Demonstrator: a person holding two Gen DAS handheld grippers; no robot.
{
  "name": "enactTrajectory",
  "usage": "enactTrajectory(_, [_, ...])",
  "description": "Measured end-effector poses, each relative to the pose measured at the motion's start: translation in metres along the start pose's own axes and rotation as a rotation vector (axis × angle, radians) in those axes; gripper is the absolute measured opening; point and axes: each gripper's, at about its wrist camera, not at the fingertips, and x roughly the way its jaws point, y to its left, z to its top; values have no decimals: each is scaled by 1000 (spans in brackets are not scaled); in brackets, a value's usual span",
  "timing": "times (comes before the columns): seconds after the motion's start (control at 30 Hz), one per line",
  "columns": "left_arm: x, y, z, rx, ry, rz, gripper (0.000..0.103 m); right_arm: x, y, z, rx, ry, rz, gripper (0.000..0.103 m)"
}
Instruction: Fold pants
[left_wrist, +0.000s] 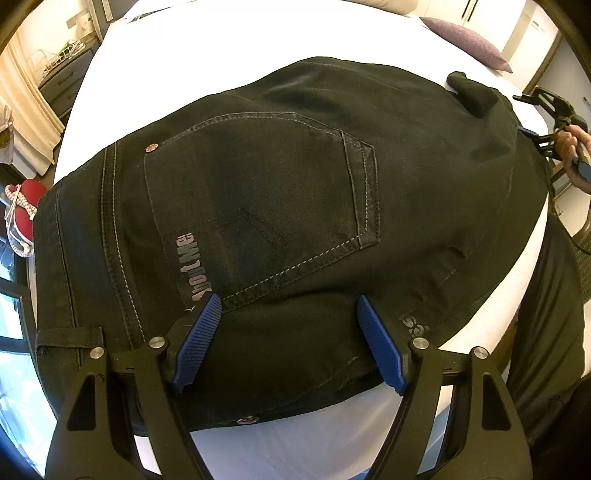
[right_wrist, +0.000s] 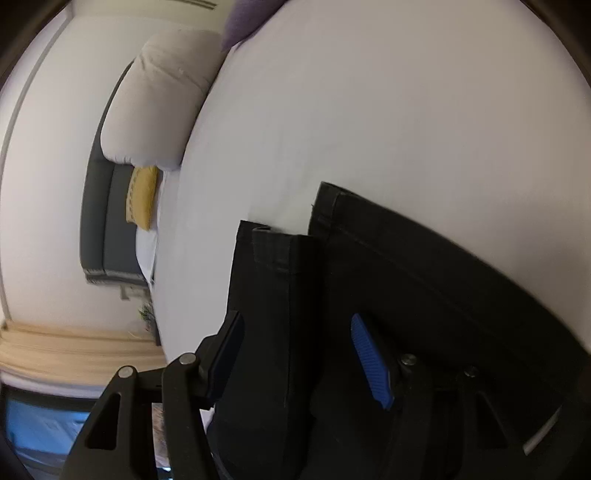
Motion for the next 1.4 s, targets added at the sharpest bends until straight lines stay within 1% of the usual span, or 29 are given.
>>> enactTrajectory(0.07, [2,-1,1,-2,-3,2,76,2,1,2,-2,-7,48,62])
enactTrajectory(0.1, [1,0,0,-1,-5,2,76,6,4,2,-10,3,75,50])
enactTrajectory(0.13, [2,0,0,-1,-6,3,76,11,4,3,-19,20,99,35])
enactTrajectory(0.17, [2,-1,0,-1,-6,3,76,13,5,5,-19,37,99,29])
enactTrajectory(0.2, [2,0,-1,0,-7,3,76,15,5,5,-16,42,84,16])
enactTrajectory(0.23, [2,1,-2,0,-9,2,76,16,5,5,-16,40,64,8])
enactTrajectory(0.3, [2,1,-3,-3,-13,2,76,4,15,2,-41,4,20,6])
enactTrajectory(0.37, [2,2,-5,-2,-18,1,76,-13,30,-1,-81,-35,-47,5])
enactTrajectory(0.4, [1,3,-6,-1,-21,0,76,-19,39,-2,-92,-47,-61,5])
enactTrajectory(0.5, [0,4,-8,2,-26,-6,77,-54,88,-2,-202,-114,-120,5])
enactTrajectory(0.53, [0,4,-8,3,-28,-8,77,-67,104,-2,-248,-139,-153,11])
enactTrajectory(0.57, [0,5,-9,3,-29,-9,78,-78,117,-3,-273,-153,-174,13])
enactTrajectory(0.6, [0,4,-9,2,-31,-9,79,-89,128,-3,-282,-175,-171,35])
enactTrajectory(0.63, [0,4,-9,1,-33,-9,79,-102,134,-4,-278,-206,-152,74])
enactTrajectory(0.67, [1,3,-9,0,-35,-9,79,-111,135,-5,-265,-244,-124,89])
enactTrajectory(0.7, [1,3,-9,-2,-38,-8,79,-124,133,-7,-251,-306,-81,101])
enactTrajectory(0.77, [1,4,-11,-2,-42,-7,79,-135,128,-13,-273,-360,-68,100])
enactTrajectory(0.8, [1,3,-11,-1,-43,-7,79,-137,122,-15,-287,-359,-72,94])
enactTrajectory(0.83, [1,3,-11,-1,-42,-7,79,-138,110,-17,-288,-343,-70,82])
enactTrajectory(0.87, [1,3,-10,2,-41,-7,79,-137,99,-17,-271,-325,-71,78])
enactTrajectory(0.9, [2,0,-11,2,-40,-6,79,-134,87,-17,-243,-302,-74,75])
enactTrajectory(0.93, [2,0,-11,2,-39,-7,79,-121,81,-14,-202,-279,-75,72])
enactTrajectory(1.03, [2,-1,-10,1,-38,-6,80,-111,32,-20,-94,-229,-105,63])
enactTrajectory(1.1, [3,-2,-9,1,-36,-3,80,-98,3,-28,-19,-162,-90,59])
enactTrajectory(1.13, [4,-3,-8,3,-35,-2,81,-90,-11,-32,16,-125,-81,58])
enactTrajectory(1.17, [4,-4,-7,4,-32,-1,81,-85,-17,-35,25,-112,-81,58])
enactTrajectory(1.23, [5,-4,-6,3,-28,0,82,-73,-28,-38,46,-102,-89,58])
enactTrajectory(1.3, [5,-5,-5,5,-25,2,82,-66,-34,-37,70,-97,-59,58])
enactTrajectory(1.4, [6,-6,-4,3,-27,2,82,-57,-35,-37,79,-89,-61,58])
